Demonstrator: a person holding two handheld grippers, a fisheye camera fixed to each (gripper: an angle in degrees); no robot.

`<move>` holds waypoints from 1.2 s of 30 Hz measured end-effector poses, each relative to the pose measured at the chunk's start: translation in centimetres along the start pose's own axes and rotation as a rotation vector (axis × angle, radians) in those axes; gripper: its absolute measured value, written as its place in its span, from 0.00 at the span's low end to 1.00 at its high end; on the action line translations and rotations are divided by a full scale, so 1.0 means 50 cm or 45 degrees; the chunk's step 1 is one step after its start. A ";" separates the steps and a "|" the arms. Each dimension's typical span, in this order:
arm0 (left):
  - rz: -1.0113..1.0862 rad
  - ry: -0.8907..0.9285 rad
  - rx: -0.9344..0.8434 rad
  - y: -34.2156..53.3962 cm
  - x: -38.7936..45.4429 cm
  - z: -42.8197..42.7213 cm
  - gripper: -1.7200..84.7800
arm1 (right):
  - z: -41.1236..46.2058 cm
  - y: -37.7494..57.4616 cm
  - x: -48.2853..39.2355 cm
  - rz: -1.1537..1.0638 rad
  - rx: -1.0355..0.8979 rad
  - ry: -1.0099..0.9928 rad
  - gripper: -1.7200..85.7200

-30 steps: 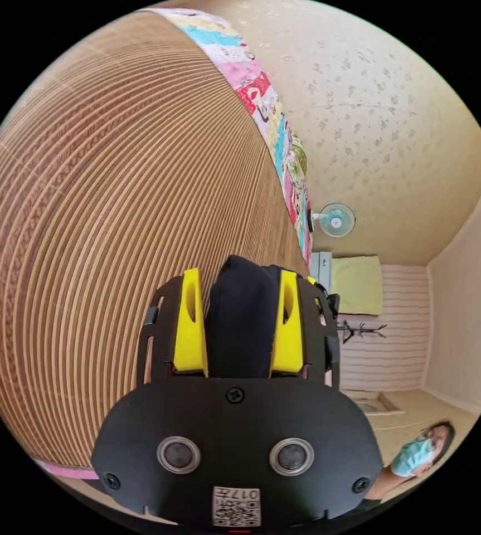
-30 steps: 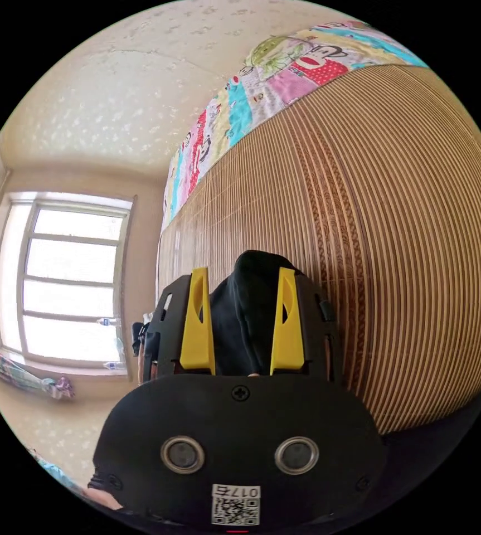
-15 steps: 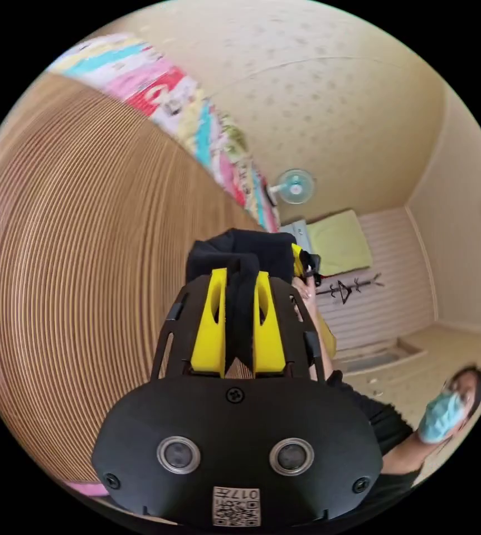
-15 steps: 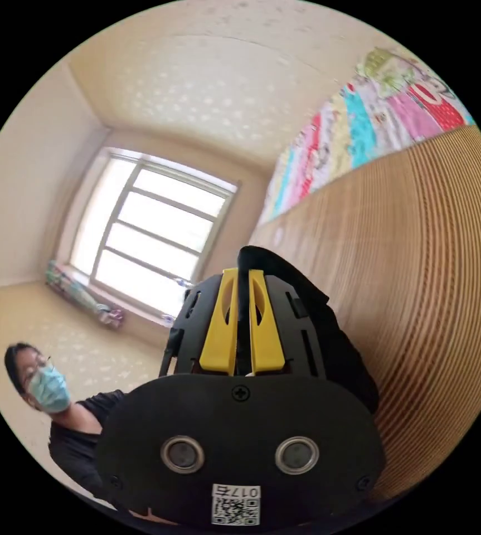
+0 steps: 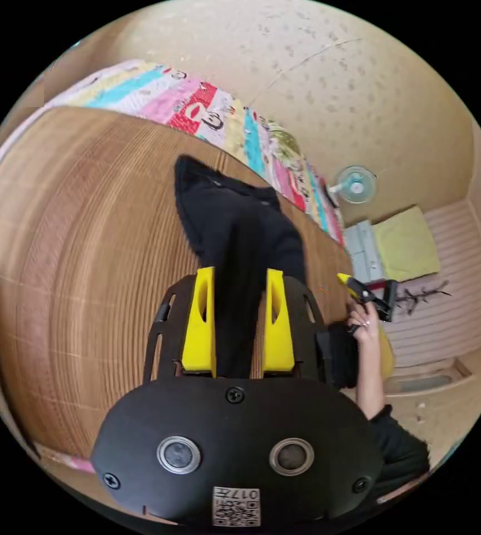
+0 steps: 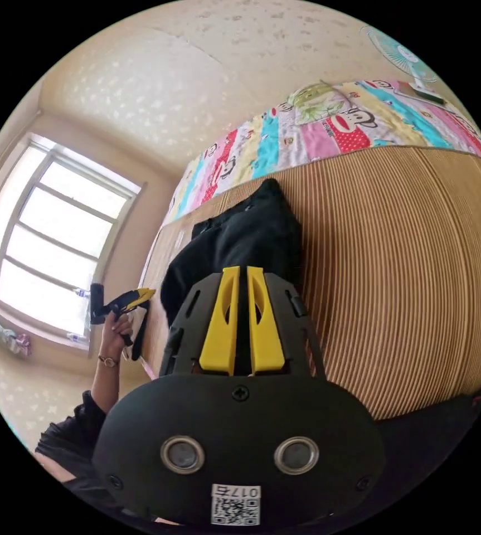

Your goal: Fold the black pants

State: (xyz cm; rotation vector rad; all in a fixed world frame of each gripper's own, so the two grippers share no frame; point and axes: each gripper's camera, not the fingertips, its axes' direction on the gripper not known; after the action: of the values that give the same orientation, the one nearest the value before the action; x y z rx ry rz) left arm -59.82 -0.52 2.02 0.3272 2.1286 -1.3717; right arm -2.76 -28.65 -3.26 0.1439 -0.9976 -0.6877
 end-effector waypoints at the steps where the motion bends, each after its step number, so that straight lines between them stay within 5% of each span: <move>1: -0.006 0.003 -0.004 0.036 -0.021 0.006 0.15 | 0.015 0.026 0.004 -0.002 -0.022 -0.017 0.08; 10: 0.029 -0.041 -0.032 0.605 -0.118 -0.113 0.18 | 0.066 0.420 -0.132 -0.126 -0.074 0.161 0.12; 14: 0.069 -0.154 0.123 0.772 -0.188 -0.217 0.18 | 0.170 0.538 -0.245 -0.299 -0.358 0.066 0.10; 19: -0.067 -0.228 0.069 0.732 -0.332 -0.277 0.18 | 0.344 0.563 -0.348 -0.341 -0.494 -0.137 0.10; 26: -0.094 0.034 -0.246 0.639 -0.463 -0.210 0.20 | 0.536 0.507 -0.489 -0.269 -0.626 0.117 0.13; 32: 0.160 -0.084 -0.273 0.705 -0.427 -0.228 0.09 | 0.452 0.565 -0.501 -0.290 -0.532 0.019 0.08; 36: -0.009 -0.220 -0.375 0.732 -0.513 -0.244 0.08 | 0.372 0.623 -0.480 -0.282 -0.668 -0.036 0.06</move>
State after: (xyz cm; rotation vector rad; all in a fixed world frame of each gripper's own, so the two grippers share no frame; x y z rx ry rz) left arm -25.30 29.14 -6.59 0.0803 2.1477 -1.0292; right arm -11.80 13.51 2.49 -0.2184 -0.8051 -1.1347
